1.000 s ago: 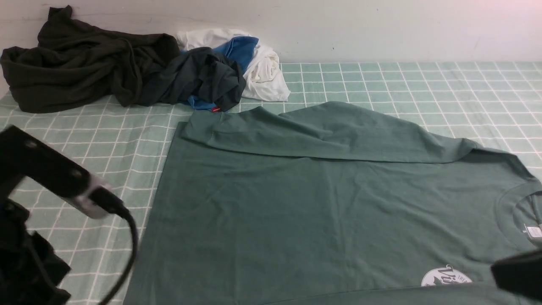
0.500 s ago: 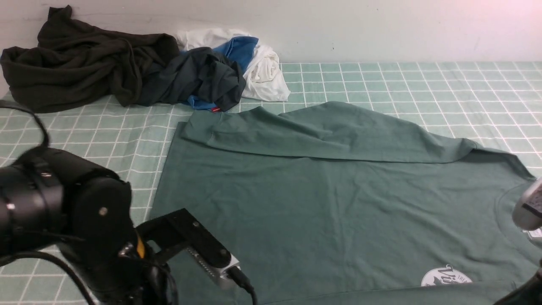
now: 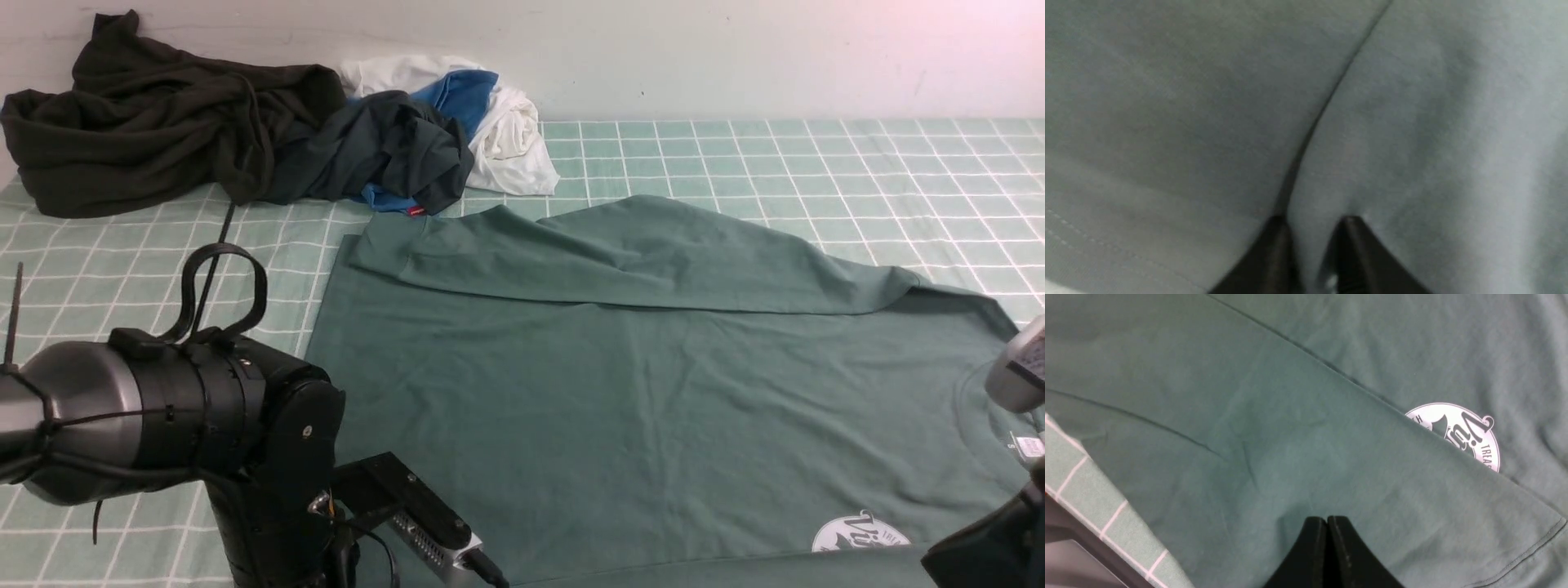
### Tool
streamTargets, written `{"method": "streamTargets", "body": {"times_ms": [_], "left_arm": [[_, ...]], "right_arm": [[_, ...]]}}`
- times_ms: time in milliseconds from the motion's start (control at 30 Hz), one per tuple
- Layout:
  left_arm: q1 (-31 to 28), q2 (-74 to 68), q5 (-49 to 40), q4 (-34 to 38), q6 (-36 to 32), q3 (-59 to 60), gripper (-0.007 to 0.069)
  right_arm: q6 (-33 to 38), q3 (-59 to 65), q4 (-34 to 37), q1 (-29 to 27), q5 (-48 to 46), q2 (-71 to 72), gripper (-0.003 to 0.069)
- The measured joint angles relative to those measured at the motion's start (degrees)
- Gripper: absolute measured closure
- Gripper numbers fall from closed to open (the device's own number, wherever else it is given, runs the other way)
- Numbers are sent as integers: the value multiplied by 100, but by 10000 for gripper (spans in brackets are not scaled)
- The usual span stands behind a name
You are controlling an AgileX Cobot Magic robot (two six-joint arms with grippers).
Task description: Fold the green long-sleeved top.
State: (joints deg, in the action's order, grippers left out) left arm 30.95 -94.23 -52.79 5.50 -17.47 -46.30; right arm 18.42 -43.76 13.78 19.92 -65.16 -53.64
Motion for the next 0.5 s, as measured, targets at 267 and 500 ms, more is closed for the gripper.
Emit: {"method": "streamTargets", "body": {"times_ms": [267, 500], "left_arm": [[6, 659, -546, -233, 0, -425, 618], [6, 668, -1264, -724, -5, -1631, 618]], "right_arm": [[-2, 0, -17, 0, 98, 0, 673], [-246, 0, -411, 0, 336, 0, 673]]}}
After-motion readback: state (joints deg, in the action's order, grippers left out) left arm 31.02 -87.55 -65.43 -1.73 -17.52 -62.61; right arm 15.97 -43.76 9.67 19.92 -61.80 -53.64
